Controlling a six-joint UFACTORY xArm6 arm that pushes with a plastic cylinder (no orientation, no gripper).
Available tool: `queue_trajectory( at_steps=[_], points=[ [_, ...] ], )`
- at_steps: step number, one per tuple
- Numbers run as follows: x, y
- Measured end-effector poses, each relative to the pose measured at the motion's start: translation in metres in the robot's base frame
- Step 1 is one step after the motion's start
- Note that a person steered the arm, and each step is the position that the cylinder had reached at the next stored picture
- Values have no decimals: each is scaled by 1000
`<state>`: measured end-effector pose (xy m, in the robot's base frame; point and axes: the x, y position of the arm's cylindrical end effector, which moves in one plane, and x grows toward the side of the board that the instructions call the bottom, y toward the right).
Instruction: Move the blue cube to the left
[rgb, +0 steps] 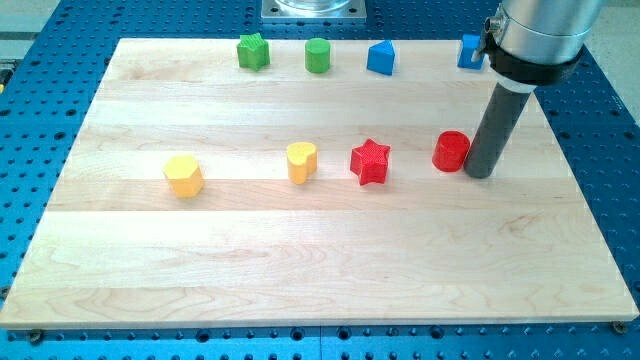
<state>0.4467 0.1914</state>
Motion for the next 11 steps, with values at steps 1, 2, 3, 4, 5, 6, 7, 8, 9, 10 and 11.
queue_trajectory(
  at_steps=[1,2,3,4,5,6,7,8,9,10,11],
  points=[
    [0,-2],
    [-23,43],
    [-51,104],
    [-106,121],
    [-144,154],
    [-182,153],
    [-227,137],
    [-238,73],
    [-247,17],
    [-253,-36],
    [-253,-98]
  ],
)
